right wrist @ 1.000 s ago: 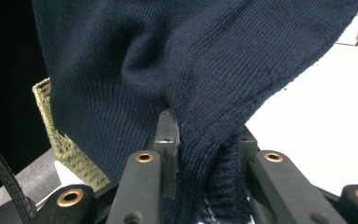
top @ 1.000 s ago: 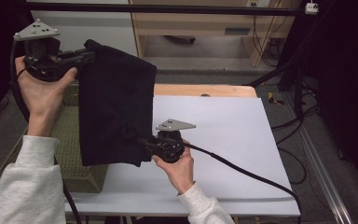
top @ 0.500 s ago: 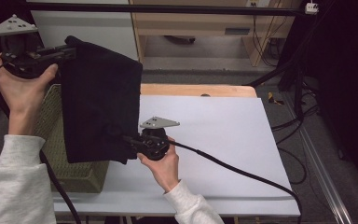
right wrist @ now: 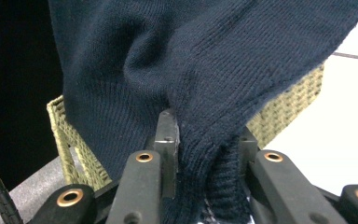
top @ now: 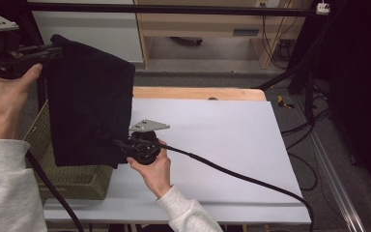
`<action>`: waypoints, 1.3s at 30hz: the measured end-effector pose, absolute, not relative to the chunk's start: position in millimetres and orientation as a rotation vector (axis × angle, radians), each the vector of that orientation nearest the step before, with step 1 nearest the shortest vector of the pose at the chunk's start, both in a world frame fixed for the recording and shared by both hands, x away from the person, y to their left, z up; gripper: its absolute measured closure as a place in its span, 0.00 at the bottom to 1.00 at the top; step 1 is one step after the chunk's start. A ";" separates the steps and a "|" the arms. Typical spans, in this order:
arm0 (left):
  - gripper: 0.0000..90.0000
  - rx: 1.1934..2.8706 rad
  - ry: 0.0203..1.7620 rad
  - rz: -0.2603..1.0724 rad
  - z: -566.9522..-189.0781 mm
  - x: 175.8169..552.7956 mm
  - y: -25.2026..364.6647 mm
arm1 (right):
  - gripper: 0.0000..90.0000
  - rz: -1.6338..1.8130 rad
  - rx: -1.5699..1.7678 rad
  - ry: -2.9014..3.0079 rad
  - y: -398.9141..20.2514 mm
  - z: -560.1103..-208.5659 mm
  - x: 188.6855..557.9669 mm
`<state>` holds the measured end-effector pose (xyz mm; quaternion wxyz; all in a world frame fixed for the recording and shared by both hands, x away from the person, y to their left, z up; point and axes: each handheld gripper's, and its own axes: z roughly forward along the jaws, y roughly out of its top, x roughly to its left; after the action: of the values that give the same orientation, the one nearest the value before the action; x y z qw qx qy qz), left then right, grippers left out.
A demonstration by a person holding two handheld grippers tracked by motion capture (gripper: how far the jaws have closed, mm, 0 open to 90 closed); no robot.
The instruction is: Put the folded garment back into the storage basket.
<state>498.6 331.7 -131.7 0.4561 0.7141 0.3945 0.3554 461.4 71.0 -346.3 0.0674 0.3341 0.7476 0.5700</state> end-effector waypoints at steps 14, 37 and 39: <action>0.90 1.755 1.028 0.915 -129.4 498.3 365.4 | 0.80 1.722 0.971 2.264 110.8 -342.6 461.6; 0.48 1.665 1.357 0.850 -251.7 570.2 426.7 | 0.22 1.542 0.784 2.224 145.6 -372.0 466.2; 0.45 1.683 1.343 0.829 -260.1 563.8 424.7 | 0.18 1.526 0.785 2.229 132.2 -369.8 466.3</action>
<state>563.8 424.7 -260.1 0.4051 0.6671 0.5320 0.3285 466.3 132.2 -369.8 0.1636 0.2753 0.7817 0.5352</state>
